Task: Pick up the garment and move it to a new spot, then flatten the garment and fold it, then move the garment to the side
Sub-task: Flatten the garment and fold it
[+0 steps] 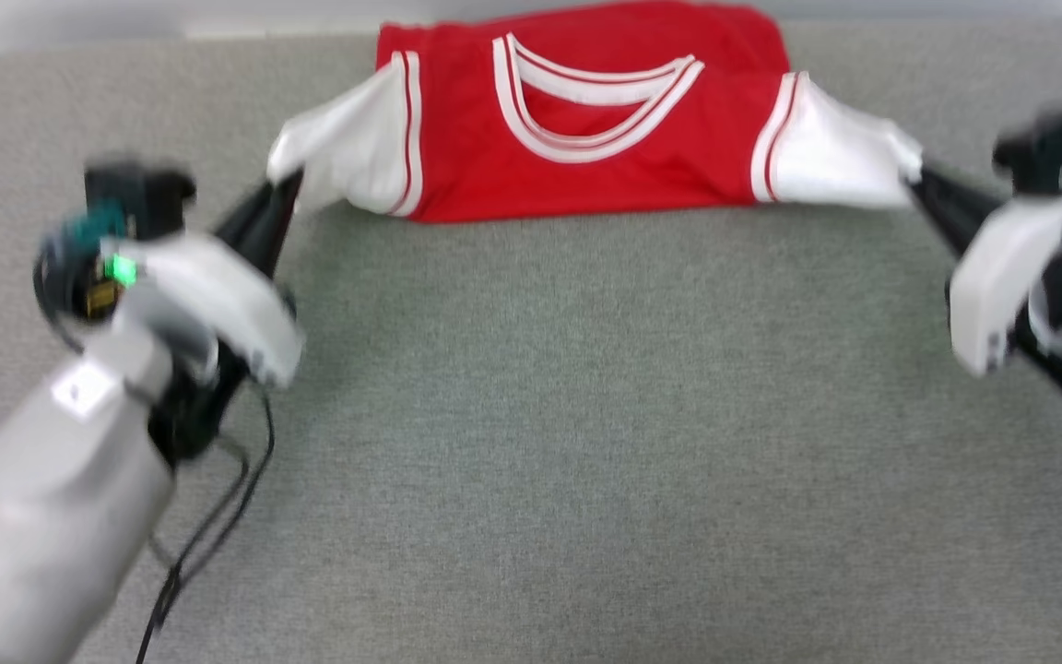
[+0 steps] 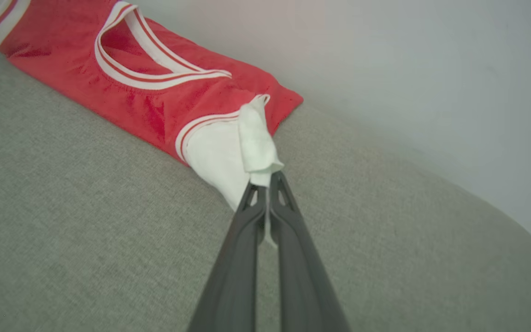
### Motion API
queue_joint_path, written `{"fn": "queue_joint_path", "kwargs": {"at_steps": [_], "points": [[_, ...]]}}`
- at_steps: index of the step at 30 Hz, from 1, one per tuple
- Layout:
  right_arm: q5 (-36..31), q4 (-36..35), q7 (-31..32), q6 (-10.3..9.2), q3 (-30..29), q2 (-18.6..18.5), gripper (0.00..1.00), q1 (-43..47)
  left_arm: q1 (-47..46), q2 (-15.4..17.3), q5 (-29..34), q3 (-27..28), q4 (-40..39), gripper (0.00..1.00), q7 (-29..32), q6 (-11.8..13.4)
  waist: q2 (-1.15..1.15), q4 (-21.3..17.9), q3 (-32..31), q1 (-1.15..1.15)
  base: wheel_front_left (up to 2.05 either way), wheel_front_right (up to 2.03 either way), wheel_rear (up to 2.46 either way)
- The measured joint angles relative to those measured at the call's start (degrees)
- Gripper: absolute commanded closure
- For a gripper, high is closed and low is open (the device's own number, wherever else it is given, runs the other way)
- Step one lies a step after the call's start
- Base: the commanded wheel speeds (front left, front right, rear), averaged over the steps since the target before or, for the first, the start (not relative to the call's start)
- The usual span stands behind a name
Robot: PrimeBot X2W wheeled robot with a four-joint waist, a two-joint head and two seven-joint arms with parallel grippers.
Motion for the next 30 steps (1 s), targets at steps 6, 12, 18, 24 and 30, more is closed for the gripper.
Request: {"fn": "queue_joint_path", "kwargs": {"at_steps": [6,12,18,24,30], "points": [[5.2,-3.3,-1.9,0.0,-1.9,-3.7,1.0,13.2,15.0,4.3,-3.3,-0.7,-7.4,1.0,-0.1,3.0,0.0,-0.2,-5.1,0.0,0.0,0.0,0.0],[5.6,-6.1,-1.9,0.0,-4.4,-7.0,1.0,26.1,27.1,7.8,-5.7,-2.2,-12.6,1.0,0.4,6.6,0.0,-0.4,-9.6,0.0,0.0,0.0,0.0],[5.2,-8.8,-2.3,0.01,-10.3,-8.2,1.0,39.1,35.9,10.4,-8.3,-1.7,-15.9,1.0,-0.6,10.3,0.0,-0.4,-13.3,-0.01,0.0,0.0,0.0],[5.0,-14.3,1.5,0.03,-16.5,-9.3,1.0,51.8,44.2,13.6,-11.0,-0.8,-19.8,1.0,-1.2,13.0,0.0,-0.3,-16.2,-0.02,0.0,0.0,0.0],[4.2,-20.9,8.9,0.03,-22.5,-10.0,1.0,60.1,49.3,14.9,-11.9,-0.8,-24.2,1.0,-1.6,15.4,0.0,-0.1,-16.8,-0.02,0.0,0.0,0.0]]}}
